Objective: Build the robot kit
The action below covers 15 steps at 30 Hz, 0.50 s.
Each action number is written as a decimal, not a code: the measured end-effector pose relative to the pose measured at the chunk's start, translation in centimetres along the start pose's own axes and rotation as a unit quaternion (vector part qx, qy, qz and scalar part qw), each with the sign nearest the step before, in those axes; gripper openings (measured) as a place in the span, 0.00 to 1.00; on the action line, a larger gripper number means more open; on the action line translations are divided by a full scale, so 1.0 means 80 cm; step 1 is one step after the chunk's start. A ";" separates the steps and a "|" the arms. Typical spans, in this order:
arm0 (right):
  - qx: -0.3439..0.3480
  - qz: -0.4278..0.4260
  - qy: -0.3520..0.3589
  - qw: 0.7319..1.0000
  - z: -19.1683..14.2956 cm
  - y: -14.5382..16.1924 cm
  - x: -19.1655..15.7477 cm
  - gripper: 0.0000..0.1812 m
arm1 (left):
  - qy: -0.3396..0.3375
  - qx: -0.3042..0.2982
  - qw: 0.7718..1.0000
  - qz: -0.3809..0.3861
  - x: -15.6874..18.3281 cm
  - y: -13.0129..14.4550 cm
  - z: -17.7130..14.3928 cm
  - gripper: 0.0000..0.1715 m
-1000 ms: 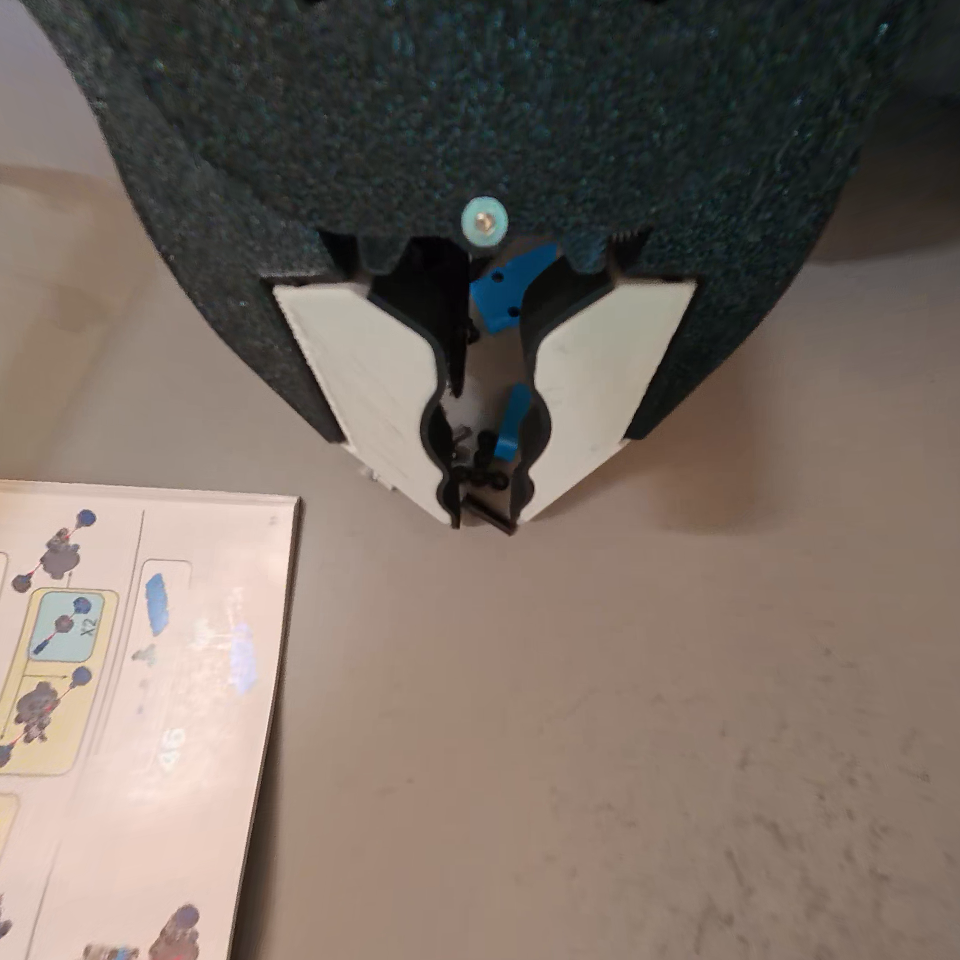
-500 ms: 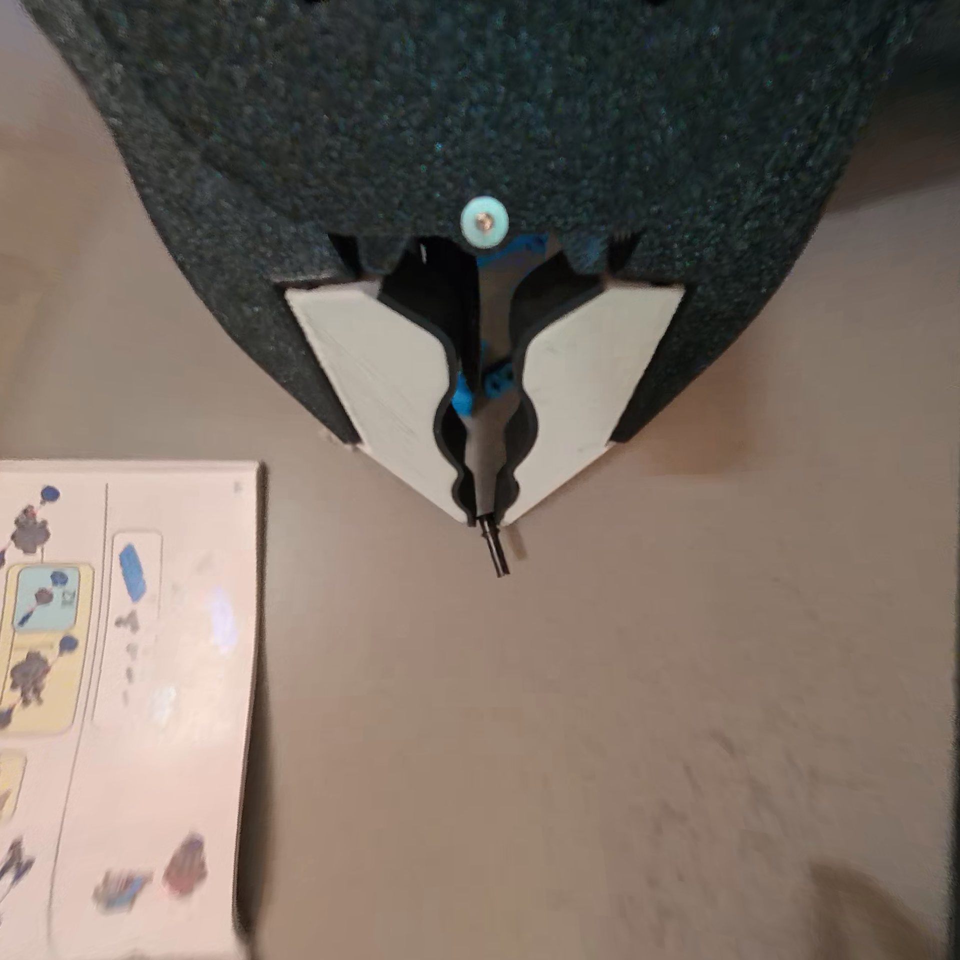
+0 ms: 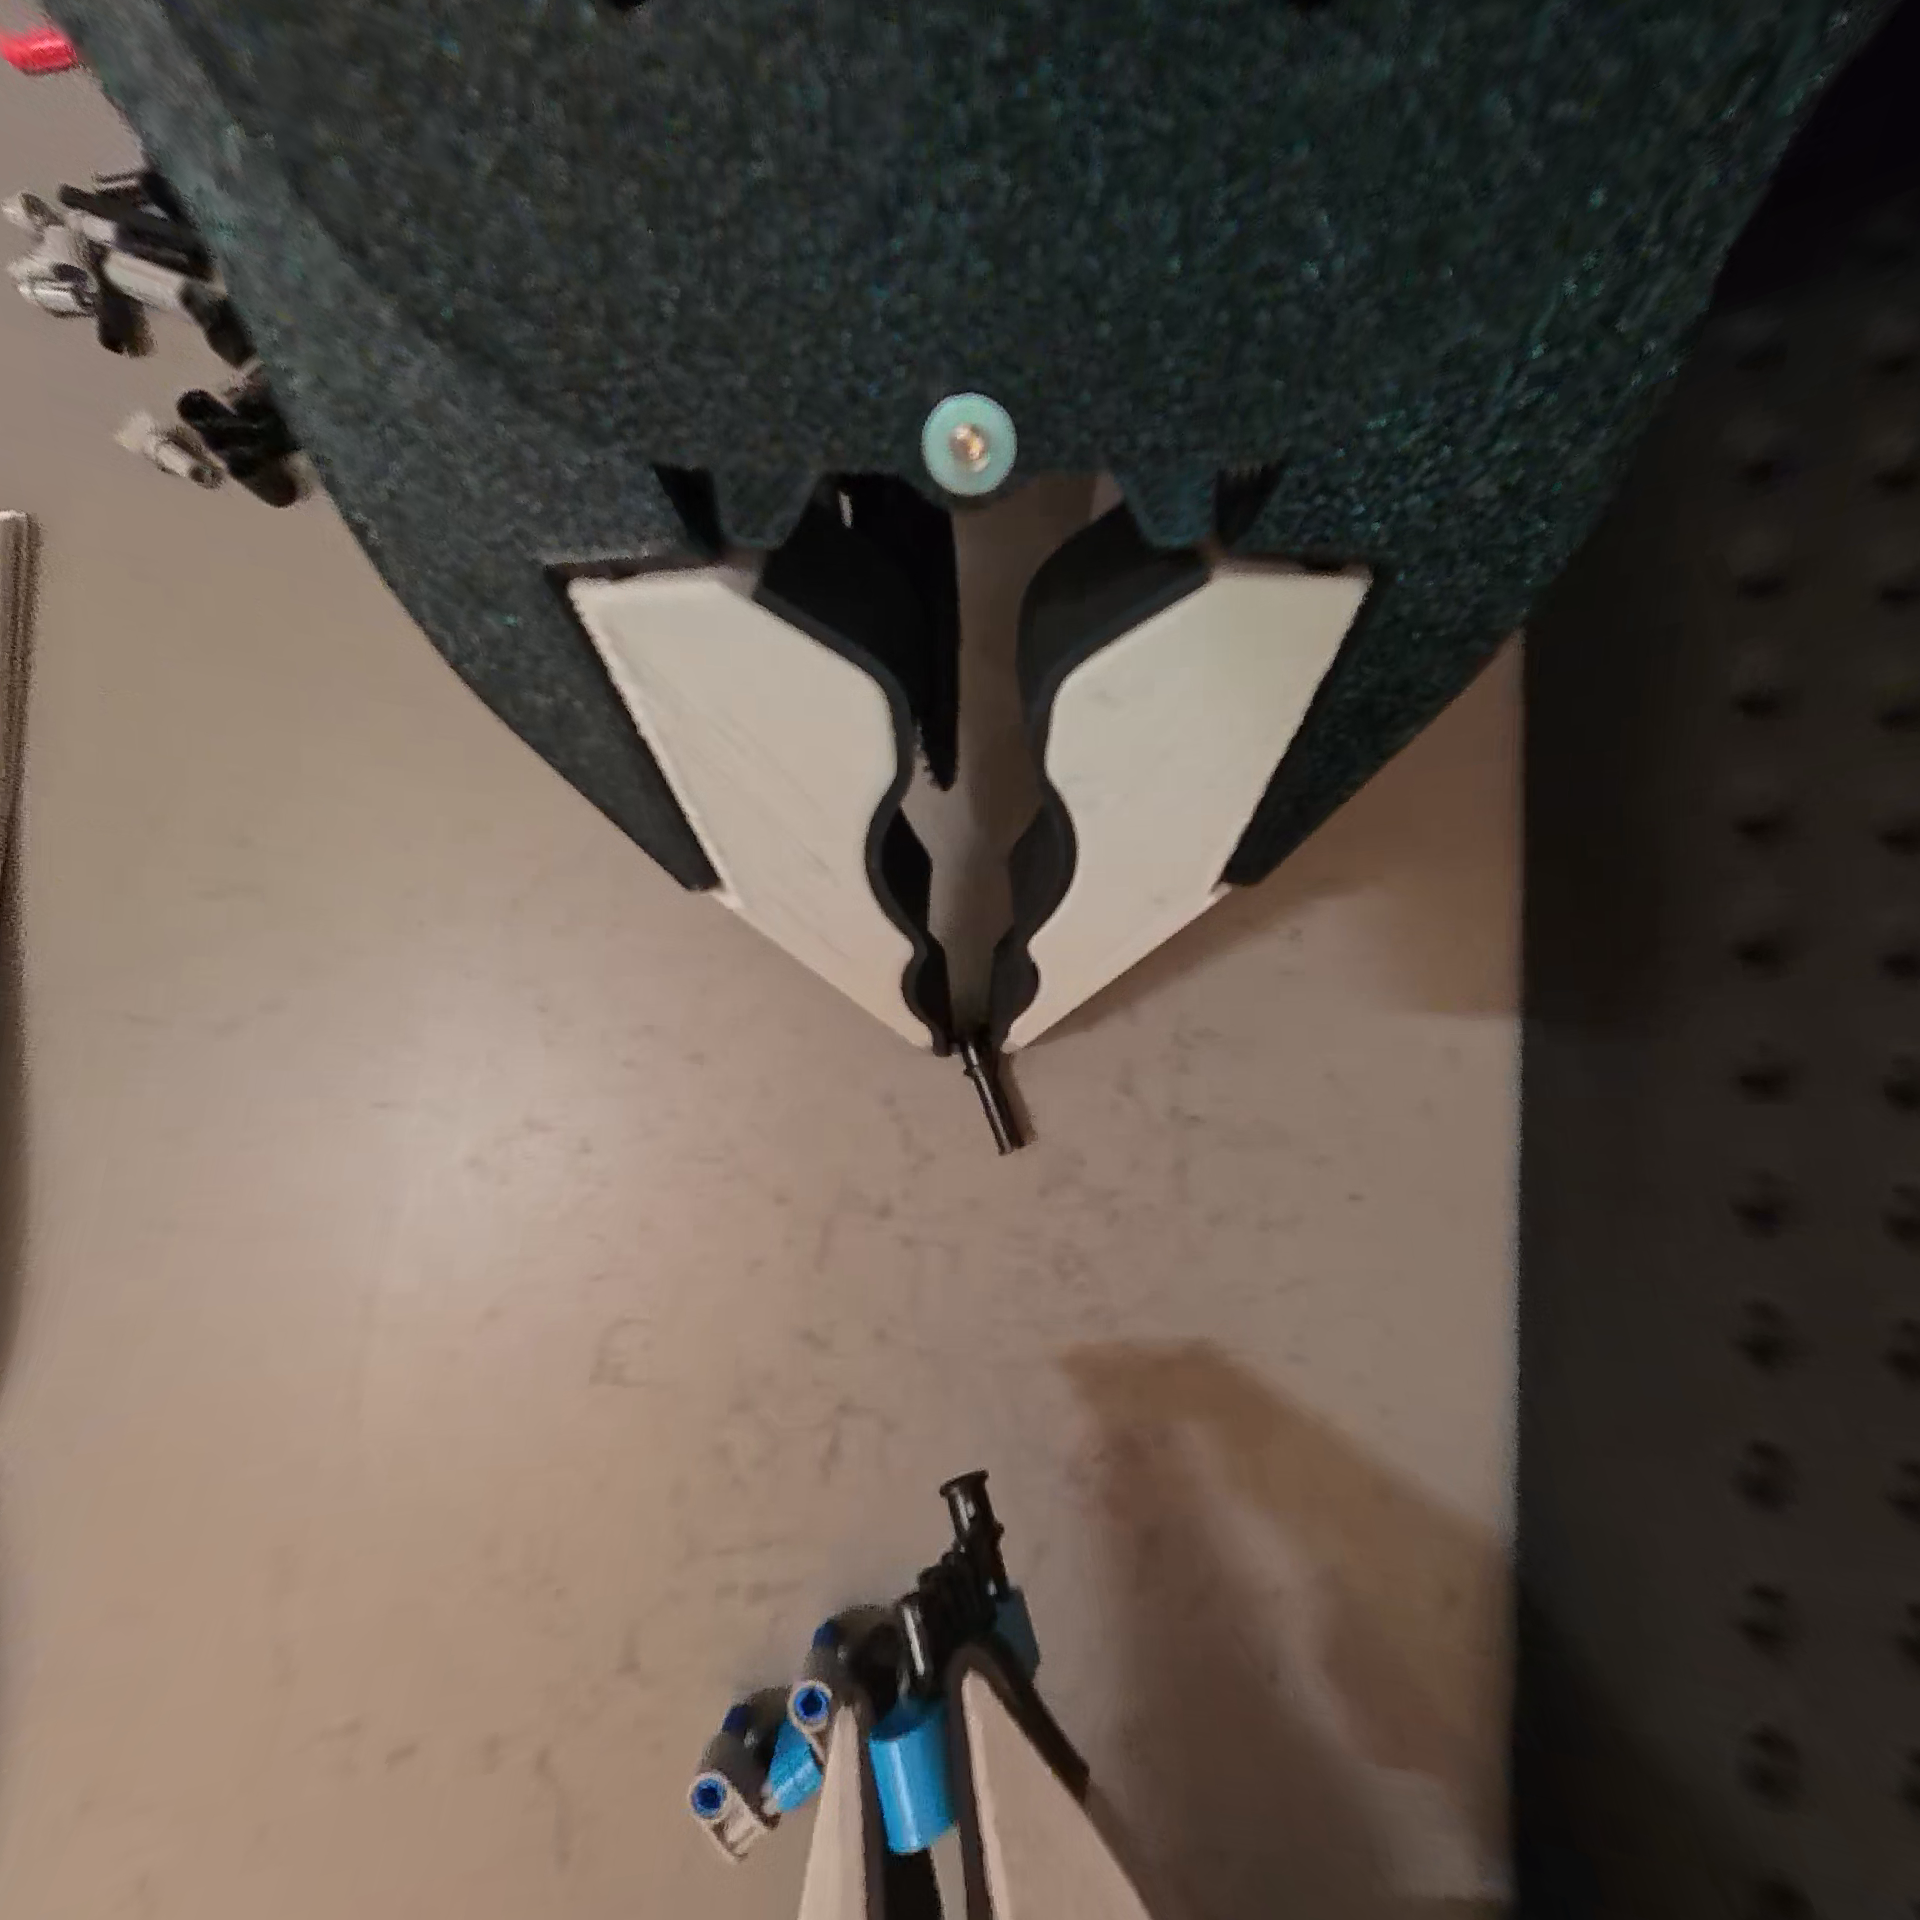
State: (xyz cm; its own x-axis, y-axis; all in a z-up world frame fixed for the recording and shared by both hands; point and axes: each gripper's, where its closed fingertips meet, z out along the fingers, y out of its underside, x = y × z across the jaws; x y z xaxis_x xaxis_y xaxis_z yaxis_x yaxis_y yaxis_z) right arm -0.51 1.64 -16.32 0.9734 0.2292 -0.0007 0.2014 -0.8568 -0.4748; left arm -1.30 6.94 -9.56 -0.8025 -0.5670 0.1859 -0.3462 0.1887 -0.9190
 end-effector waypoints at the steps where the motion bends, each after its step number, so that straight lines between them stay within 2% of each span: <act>1: 0.016 0.002 0.003 1.000 0.000 -0.002 0.000 0.04 | 0.004 0.002 1.000 0.001 0.002 -0.001 0.000 0.04; 7: 0.131 0.006 -0.019 0.991 -0.003 -0.017 -0.009 0.11 | 0.018 -0.006 1.000 0.022 0.015 0.002 0.002 0.04; 15: 0.161 0.012 -0.039 0.986 0.003 -0.010 -0.003 0.09 | 0.021 -0.037 0.998 0.049 0.023 0.015 0.012 0.04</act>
State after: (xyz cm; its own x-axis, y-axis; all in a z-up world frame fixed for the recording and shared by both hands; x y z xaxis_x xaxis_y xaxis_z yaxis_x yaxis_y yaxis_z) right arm -0.92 2.36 -16.19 0.9634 0.2569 -0.0766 0.1219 -0.6743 -0.7284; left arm -2.73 5.38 -10.64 -0.8535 -0.5087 0.1125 -0.2986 0.3006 -0.9058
